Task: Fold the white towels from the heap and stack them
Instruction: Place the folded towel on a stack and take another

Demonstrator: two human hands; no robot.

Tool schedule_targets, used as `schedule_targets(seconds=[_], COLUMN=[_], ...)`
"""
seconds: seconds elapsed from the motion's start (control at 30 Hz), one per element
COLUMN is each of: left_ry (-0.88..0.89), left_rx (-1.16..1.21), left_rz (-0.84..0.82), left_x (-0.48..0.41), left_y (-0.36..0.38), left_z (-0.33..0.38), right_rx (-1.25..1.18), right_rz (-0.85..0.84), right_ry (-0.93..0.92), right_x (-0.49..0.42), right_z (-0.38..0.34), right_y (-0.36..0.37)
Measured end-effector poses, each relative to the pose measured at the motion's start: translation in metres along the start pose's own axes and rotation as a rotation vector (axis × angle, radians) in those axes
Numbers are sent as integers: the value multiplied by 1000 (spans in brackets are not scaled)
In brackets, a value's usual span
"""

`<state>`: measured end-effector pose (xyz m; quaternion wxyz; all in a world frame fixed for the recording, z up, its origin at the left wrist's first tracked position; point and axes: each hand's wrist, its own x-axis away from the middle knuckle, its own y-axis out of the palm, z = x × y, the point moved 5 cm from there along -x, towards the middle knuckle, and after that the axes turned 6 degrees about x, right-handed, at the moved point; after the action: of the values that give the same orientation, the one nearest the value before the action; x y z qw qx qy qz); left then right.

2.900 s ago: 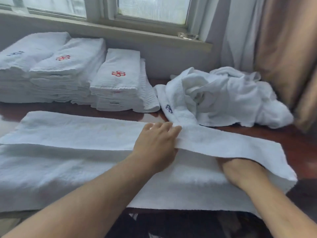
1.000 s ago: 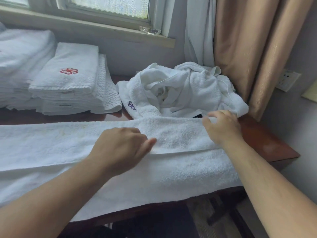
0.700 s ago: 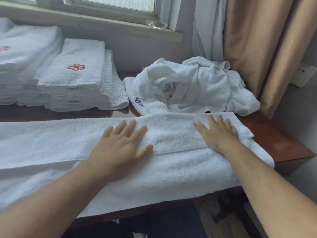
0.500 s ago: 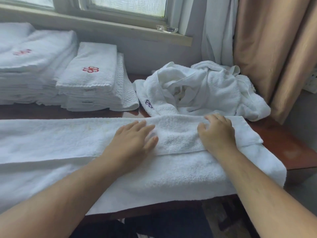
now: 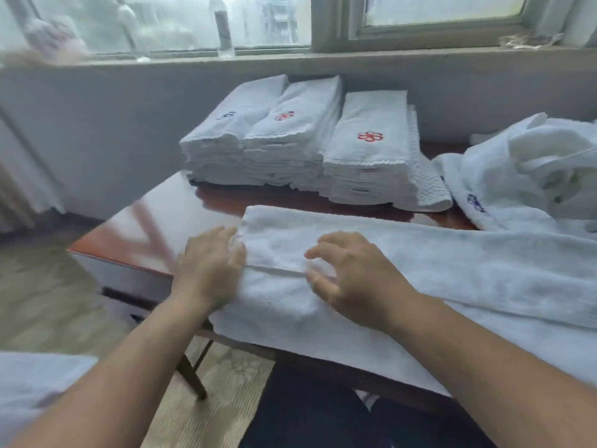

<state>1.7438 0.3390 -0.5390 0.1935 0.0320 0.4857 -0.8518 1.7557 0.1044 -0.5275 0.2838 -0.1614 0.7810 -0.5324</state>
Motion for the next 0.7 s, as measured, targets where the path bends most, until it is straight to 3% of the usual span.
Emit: schedule_targets(seconds=[0.1, 0.2, 0.3, 0.37, 0.43, 0.6, 0.7], left_ry=[4, 4, 274, 435, 540, 706, 795], left_rx=[-101, -8, 154, 205, 176, -76, -261], left_rz=[-123, -15, 175, 131, 54, -35, -67], left_x=[-8, -16, 0, 19, 38, 73, 84], left_y=[9, 4, -13, -16, -13, -6, 6], left_z=[-12, -10, 2, 4, -2, -26, -29], right_rx=[68, 95, 222, 266, 328, 643, 749], right_rz=[-50, -51, 219, 324, 290, 10, 127], right_ry=[-18, -36, -192, -253, -280, -252, -308], right_x=[-4, -3, 11, 27, 41, 57, 61], right_z=[-5, -6, -32, -50, -60, -55, -57], right_y=[19, 14, -3, -2, 10, 42, 47])
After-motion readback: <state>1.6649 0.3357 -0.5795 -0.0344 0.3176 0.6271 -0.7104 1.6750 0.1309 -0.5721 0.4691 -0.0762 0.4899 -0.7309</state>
